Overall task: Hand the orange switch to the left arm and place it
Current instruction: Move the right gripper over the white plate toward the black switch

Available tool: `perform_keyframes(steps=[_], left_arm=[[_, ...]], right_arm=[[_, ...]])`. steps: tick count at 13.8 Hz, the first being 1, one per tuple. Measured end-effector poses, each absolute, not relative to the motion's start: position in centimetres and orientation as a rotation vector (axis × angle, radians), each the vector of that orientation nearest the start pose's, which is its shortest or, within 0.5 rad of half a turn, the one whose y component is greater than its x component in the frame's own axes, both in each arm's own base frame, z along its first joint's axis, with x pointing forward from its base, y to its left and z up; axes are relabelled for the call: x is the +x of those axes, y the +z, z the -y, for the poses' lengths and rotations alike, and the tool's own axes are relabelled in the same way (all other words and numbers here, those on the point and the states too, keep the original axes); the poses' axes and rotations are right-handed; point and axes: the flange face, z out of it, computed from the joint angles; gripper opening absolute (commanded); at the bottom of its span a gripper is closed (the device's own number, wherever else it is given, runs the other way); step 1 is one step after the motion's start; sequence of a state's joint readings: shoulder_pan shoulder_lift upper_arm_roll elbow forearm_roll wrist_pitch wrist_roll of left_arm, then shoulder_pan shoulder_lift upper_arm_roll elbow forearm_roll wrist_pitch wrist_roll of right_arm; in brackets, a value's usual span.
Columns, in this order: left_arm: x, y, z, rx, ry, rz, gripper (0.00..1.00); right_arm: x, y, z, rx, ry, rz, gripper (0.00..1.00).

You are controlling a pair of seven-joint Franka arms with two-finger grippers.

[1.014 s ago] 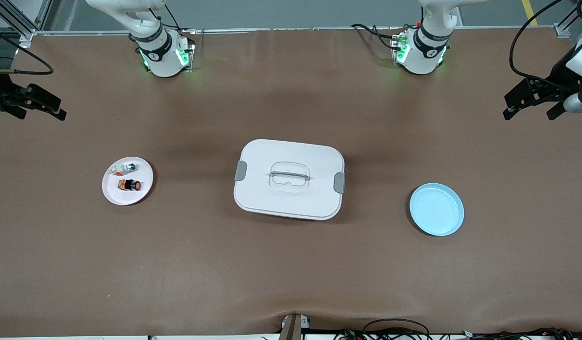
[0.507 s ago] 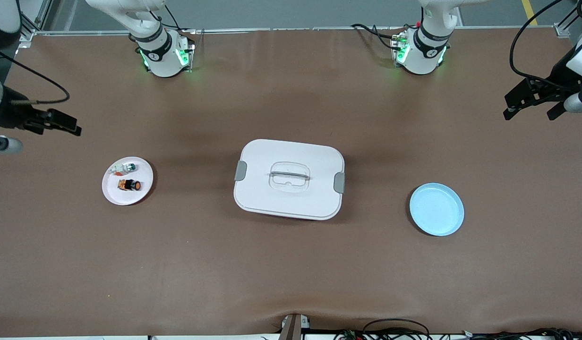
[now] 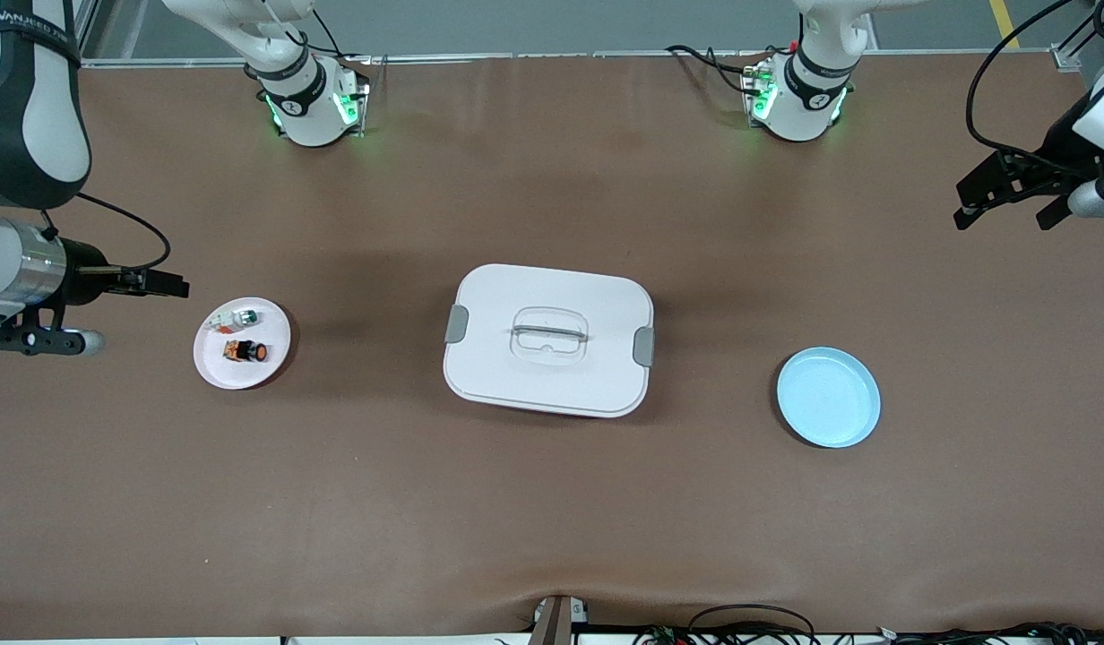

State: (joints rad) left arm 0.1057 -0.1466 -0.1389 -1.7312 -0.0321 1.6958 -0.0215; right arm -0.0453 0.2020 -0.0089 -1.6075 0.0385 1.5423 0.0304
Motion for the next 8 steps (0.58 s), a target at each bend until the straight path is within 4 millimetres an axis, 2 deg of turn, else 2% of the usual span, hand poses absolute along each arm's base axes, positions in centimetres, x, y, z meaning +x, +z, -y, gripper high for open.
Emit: perform_keyframes(steps=[3, 8], left_arm=[[52.0, 63.7, 2.6, -3.152, -0.173, -0.014, 1.00], [52.0, 63.8, 2.6, -3.152, -0.173, -0.014, 1.00]], right_arm=[[59.4, 47.7, 3.5, -3.062, 0.458, -0.156, 1.00], [60.3, 43.1, 6.0, -3.036, 0.550, -0.219, 1.00]])
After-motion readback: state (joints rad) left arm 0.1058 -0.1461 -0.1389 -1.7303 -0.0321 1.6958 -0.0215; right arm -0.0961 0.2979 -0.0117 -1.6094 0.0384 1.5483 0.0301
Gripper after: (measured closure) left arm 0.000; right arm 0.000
